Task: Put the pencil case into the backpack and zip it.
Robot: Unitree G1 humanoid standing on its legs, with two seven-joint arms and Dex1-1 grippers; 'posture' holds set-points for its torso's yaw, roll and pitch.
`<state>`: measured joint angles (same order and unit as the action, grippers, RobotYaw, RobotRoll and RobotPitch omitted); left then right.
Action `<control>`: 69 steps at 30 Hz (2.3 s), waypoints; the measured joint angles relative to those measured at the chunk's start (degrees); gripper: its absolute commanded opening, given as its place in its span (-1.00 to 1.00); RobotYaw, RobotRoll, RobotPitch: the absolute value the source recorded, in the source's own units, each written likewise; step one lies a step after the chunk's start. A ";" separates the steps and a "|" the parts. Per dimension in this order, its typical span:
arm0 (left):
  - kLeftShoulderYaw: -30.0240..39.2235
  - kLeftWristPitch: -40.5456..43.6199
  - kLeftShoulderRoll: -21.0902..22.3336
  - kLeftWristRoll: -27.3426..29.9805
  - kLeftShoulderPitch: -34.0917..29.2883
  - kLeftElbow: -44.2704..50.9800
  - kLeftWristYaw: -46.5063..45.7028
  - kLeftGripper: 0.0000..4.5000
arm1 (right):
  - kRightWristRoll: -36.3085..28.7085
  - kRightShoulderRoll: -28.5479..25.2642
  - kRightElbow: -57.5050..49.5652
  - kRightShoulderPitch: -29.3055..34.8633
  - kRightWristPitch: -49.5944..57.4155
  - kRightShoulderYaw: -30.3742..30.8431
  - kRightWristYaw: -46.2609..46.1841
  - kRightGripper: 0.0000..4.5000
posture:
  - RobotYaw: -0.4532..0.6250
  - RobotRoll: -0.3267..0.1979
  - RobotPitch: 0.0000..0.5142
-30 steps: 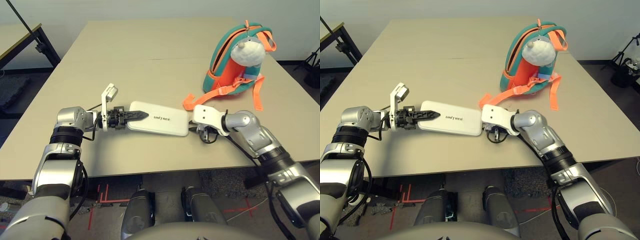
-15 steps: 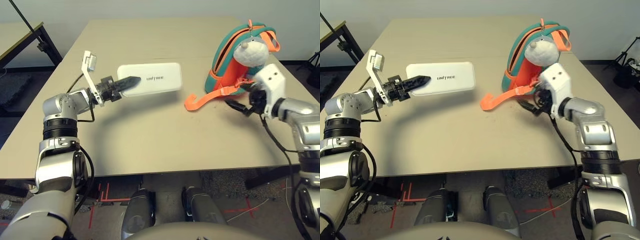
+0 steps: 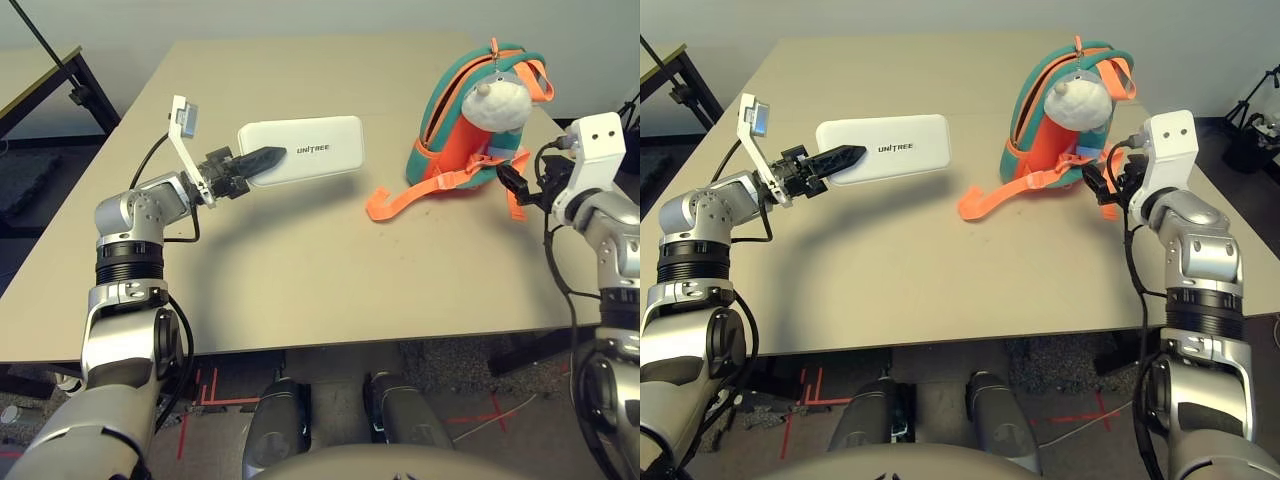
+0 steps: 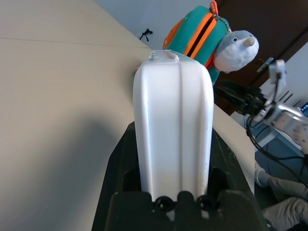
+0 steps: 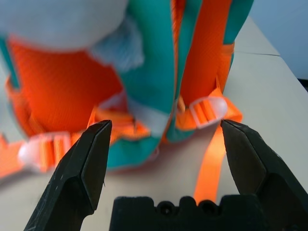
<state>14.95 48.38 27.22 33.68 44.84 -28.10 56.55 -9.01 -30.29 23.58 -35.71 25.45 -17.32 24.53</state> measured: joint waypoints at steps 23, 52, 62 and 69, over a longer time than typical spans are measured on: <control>-0.22 2.27 0.78 2.45 -2.91 3.96 -0.02 -0.39 | -3.86 2.45 26.47 -10.24 -20.56 0.14 1.01 1.00 | -0.41 0.25 -0.85; -1.01 3.19 0.94 2.48 -2.92 4.56 0.80 -0.39 | -5.66 3.44 28.94 -11.04 -22.44 -0.50 2.47 1.00 | -0.41 0.25 -0.87; -1.40 3.28 0.94 2.48 -2.91 4.57 1.18 -0.39 | -5.58 3.44 30.50 -11.45 -22.71 -0.83 1.48 1.00 | -0.41 0.25 -0.88; -1.62 3.32 0.94 2.48 -2.91 4.57 1.21 -0.39 | -5.58 3.34 30.56 -12.15 -22.90 -0.96 1.31 1.00 | -0.42 0.25 -0.90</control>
<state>13.33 51.70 28.17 36.16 41.93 -23.54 57.77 -14.59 -26.94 54.14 -47.86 2.55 -18.28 25.84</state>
